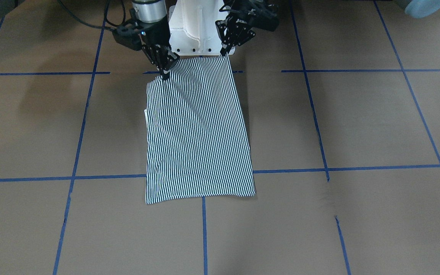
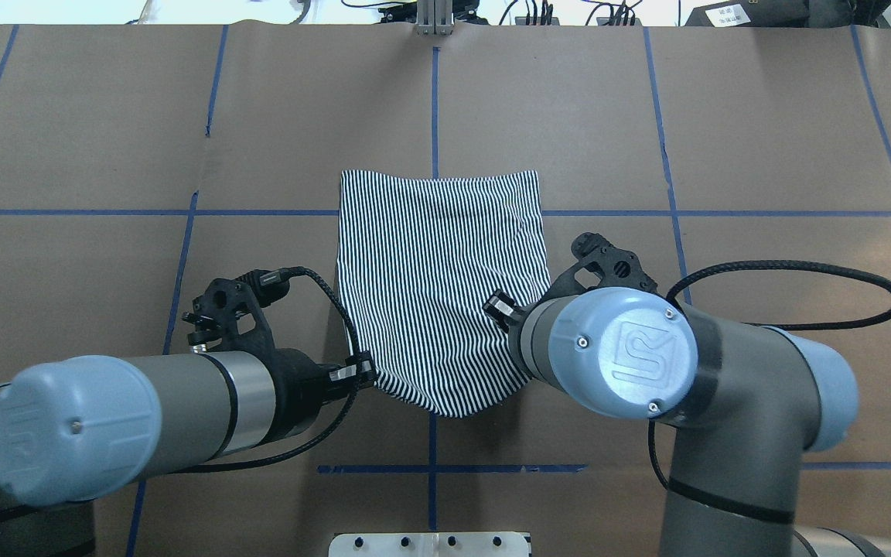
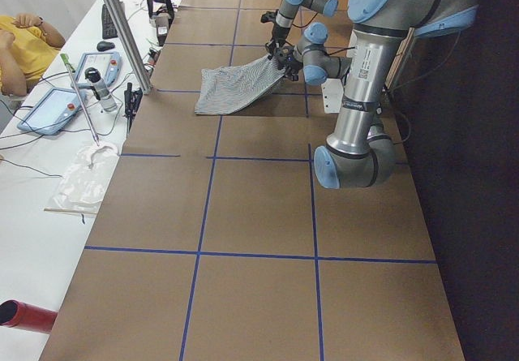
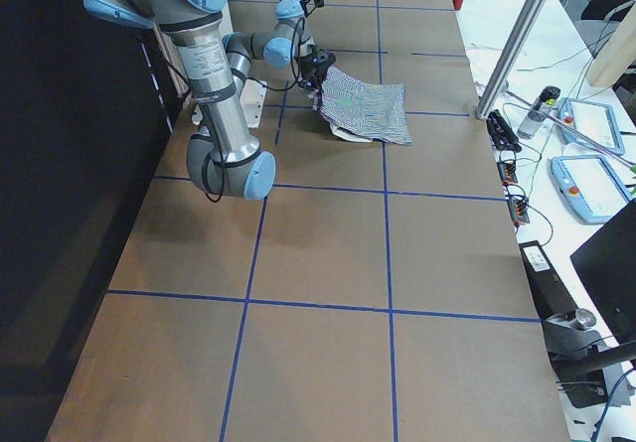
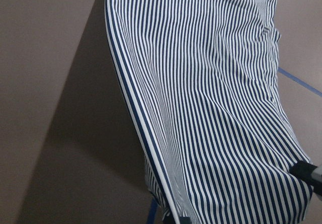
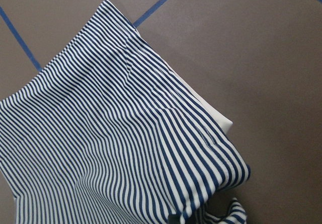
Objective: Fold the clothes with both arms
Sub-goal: 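Grasp the near shirt corners with both grippers and fold toward the far edge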
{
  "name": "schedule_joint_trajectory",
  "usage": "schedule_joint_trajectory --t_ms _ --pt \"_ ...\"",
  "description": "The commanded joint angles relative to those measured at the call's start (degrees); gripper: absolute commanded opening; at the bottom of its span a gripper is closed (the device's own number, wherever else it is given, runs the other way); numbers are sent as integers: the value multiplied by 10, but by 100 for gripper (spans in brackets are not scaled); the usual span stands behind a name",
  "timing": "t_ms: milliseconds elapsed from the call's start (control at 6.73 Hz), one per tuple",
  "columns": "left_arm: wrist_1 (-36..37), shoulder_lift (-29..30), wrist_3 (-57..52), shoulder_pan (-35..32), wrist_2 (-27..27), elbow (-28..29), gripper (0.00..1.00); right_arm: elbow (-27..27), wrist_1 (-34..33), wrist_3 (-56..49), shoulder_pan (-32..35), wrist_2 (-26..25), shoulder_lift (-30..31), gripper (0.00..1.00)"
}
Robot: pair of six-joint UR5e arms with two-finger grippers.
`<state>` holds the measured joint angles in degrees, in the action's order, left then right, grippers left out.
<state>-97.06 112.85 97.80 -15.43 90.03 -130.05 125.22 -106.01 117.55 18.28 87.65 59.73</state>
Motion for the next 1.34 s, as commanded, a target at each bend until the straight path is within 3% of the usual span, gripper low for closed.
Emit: schedule_joint_trajectory --t_ms 0,446,594,891,1188 --pt "55 6 -32 -23 23 -21 0 1 -33 -3 -15 -3 -9 0" --pt "35 97 -132 -138 26 159 0 -156 64 -31 60 -4 -58 0" --pt "-20 102 -146 -159 26 215 0 -211 89 -46 81 -2 -80 0" --pt "-70 121 -163 -171 24 298 0 -342 173 -52 109 0 -122 0" --pt "-112 132 -164 -171 23 361 0 -399 207 -72 118 1 -135 0"
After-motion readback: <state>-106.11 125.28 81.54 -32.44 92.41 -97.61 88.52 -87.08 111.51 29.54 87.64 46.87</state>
